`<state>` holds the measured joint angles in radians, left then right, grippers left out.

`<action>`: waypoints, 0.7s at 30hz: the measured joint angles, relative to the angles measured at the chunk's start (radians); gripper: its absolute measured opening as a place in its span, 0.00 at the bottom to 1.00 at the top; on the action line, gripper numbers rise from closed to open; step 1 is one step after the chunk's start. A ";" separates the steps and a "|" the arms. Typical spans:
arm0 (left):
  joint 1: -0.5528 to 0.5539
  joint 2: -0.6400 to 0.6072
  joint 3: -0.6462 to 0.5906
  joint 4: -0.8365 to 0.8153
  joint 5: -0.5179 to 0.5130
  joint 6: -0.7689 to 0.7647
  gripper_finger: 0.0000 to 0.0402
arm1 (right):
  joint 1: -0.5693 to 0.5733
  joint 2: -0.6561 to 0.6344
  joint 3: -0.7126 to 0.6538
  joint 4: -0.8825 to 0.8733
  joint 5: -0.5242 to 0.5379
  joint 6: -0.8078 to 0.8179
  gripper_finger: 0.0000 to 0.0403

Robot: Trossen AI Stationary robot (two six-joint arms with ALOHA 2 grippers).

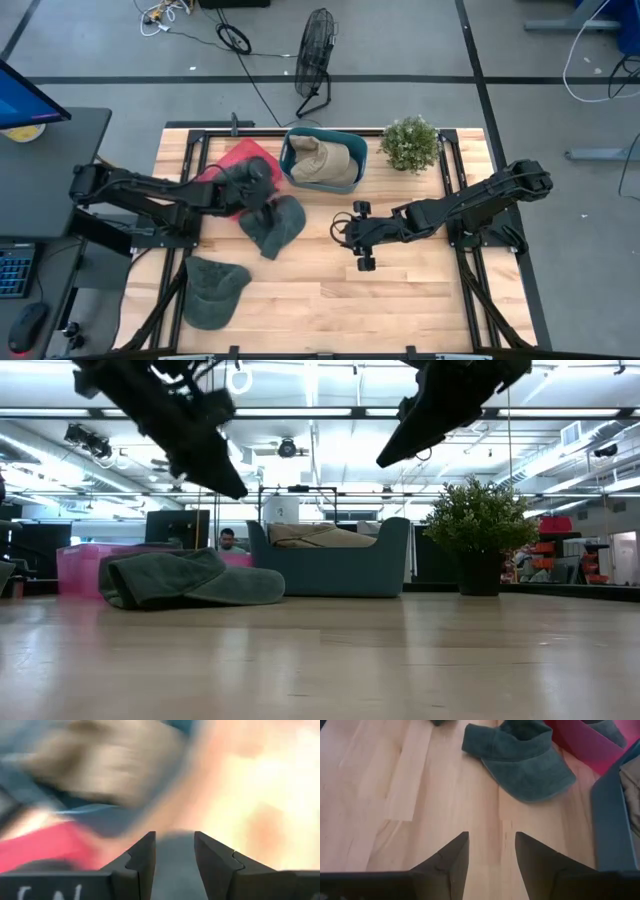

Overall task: Pick & Place hat
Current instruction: Put the top black cap into the pink bin

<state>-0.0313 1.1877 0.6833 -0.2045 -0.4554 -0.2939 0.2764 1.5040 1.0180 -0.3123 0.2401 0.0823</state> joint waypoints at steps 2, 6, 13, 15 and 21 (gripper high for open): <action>-0.026 0.002 0.016 -0.032 0.132 0.044 0.34 | 0.000 0.000 0.000 -0.001 0.000 0.015 0.41; -0.071 0.003 0.012 -0.155 0.162 0.061 0.34 | 0.000 0.000 0.000 -0.001 0.000 0.015 0.41; -0.078 0.003 0.011 -0.324 0.148 0.212 0.34 | 0.000 0.000 0.000 0.001 0.002 0.015 0.41; -0.065 0.003 0.011 -0.324 0.149 0.261 0.35 | 0.000 0.000 0.000 0.003 0.003 0.014 0.41; 0.006 0.009 0.011 -0.308 0.148 0.369 0.47 | 0.000 0.000 0.000 0.003 0.003 0.011 0.41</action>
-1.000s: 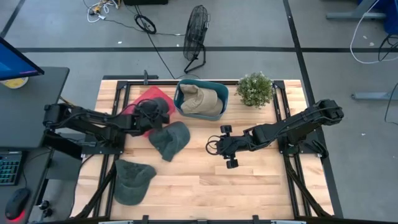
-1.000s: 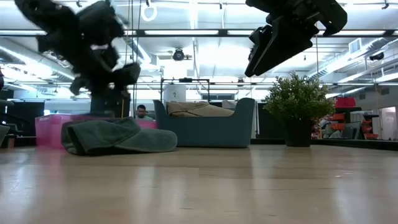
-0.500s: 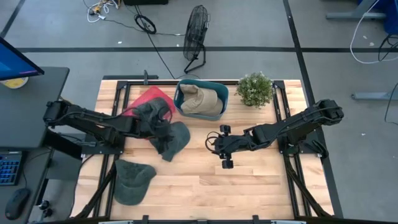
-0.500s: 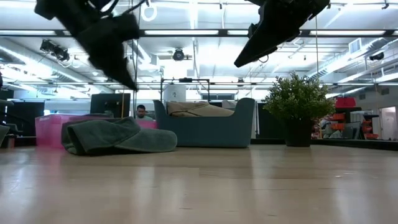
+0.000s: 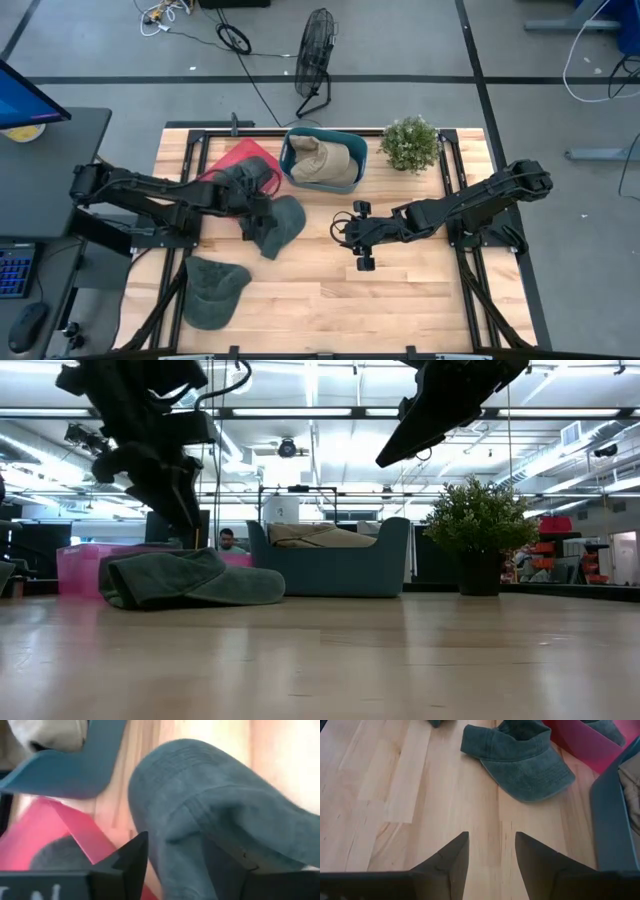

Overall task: Pick & Place hat
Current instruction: Put the top black cap into the pink bin

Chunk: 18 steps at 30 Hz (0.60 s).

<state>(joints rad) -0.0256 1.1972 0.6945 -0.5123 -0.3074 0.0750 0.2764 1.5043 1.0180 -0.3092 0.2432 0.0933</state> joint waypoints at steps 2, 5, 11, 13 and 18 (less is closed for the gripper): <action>0.023 0.018 0.000 0.021 0.019 0.045 0.51 | 0.000 0.000 0.000 0.000 0.000 0.000 0.41; 0.048 0.067 0.001 0.030 0.105 0.077 0.56 | 0.000 0.000 0.000 0.001 0.000 0.000 0.41; 0.037 0.183 0.000 0.026 0.102 0.094 0.55 | 0.000 0.000 0.000 0.004 0.000 0.001 0.41; 0.032 0.209 0.000 0.040 0.090 0.095 0.52 | 0.000 0.000 0.000 0.003 0.000 0.001 0.41; 0.033 0.231 0.000 0.086 0.076 0.094 0.36 | 0.000 0.000 0.000 0.003 -0.001 0.000 0.41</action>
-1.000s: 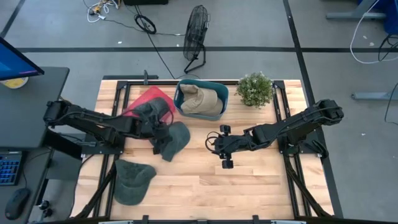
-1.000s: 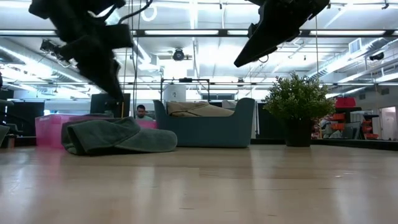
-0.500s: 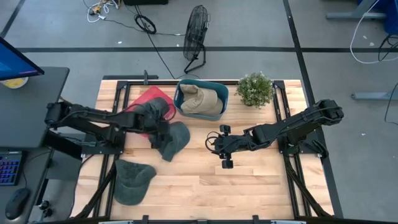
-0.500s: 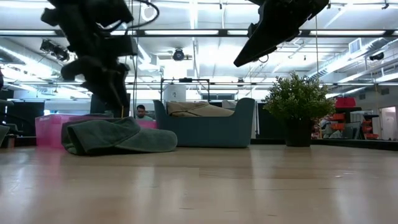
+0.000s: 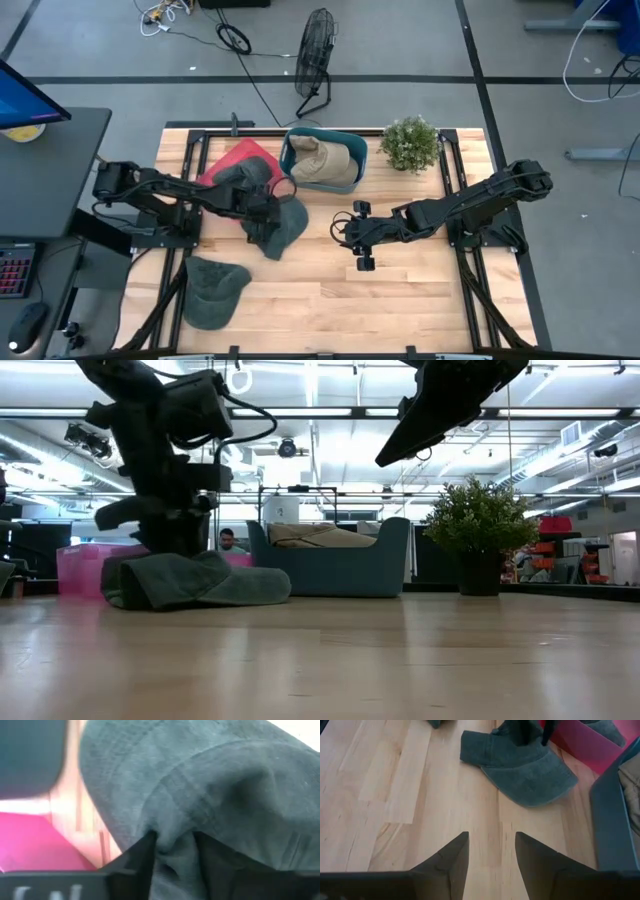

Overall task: Pick & Place hat
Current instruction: Put the top black cap into the pink bin

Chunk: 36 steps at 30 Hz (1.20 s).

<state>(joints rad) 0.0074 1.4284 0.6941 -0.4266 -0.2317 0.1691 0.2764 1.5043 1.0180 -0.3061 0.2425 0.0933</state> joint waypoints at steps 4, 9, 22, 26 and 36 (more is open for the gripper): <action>-0.001 -0.008 0.000 0.050 0.002 0.000 0.15 | 0.000 0.000 0.000 -0.002 0.000 0.000 0.41; -0.015 -0.042 0.000 0.058 0.004 -0.020 0.04 | 0.000 0.000 0.000 -0.009 -0.001 0.000 0.41; -0.177 -0.279 0.160 -0.152 -0.258 -0.080 0.05 | 0.000 0.000 -0.039 -0.006 -0.002 0.042 0.41; -0.177 -0.317 0.249 -0.368 -0.378 -0.139 0.03 | 0.000 0.000 -0.039 0.009 -0.002 0.030 0.41; 0.056 -0.334 0.290 -0.695 -0.422 -0.182 0.03 | 0.000 0.000 -0.039 0.032 0.001 0.025 0.41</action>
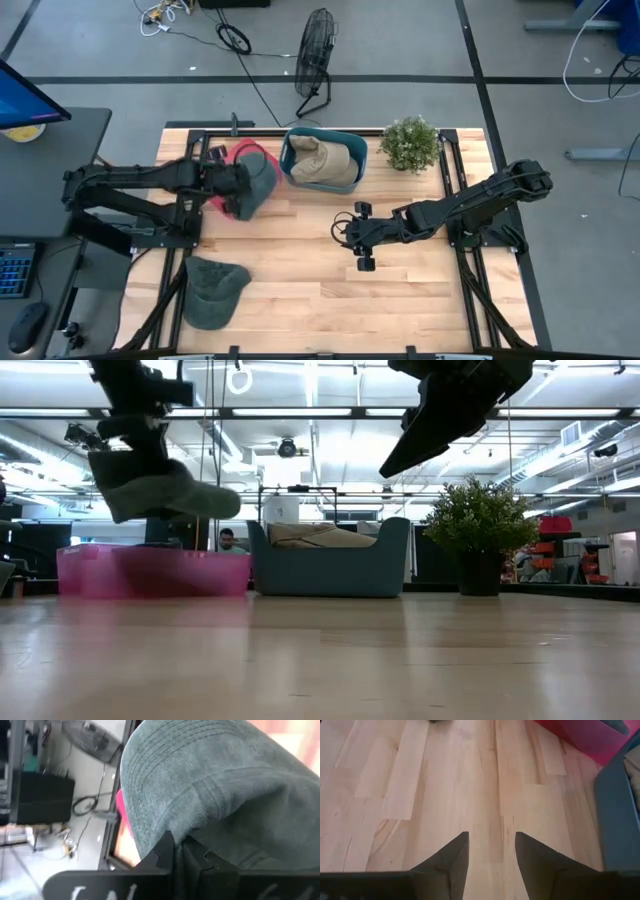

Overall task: Pick & Place hat
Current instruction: Put the top black cap into the pink bin

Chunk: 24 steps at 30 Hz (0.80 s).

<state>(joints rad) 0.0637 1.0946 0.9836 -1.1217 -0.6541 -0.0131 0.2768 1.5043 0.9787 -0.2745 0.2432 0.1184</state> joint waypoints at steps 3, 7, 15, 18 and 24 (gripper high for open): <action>0.096 0.000 -0.009 0.028 0.001 0.102 0.02 | 0.000 0.000 0.000 0.001 0.000 -0.002 0.41; 0.226 0.005 -0.010 0.061 0.007 0.279 0.03 | 0.000 0.000 0.000 0.004 0.000 -0.004 0.41; 0.444 0.039 -0.011 0.127 0.261 0.440 0.02 | 0.000 0.000 0.000 0.006 0.000 -0.004 0.41; 0.487 0.087 -0.010 0.149 0.265 0.466 0.03 | 0.000 0.000 0.000 0.008 -0.001 -0.004 0.41; 0.546 0.217 -0.011 0.131 0.301 0.494 0.04 | 0.000 0.000 0.000 0.008 -0.001 -0.004 0.41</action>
<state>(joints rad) 0.6097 1.3116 0.9730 -0.9903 -0.3529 0.4809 0.2765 1.5043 0.9787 -0.2665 0.2424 0.1146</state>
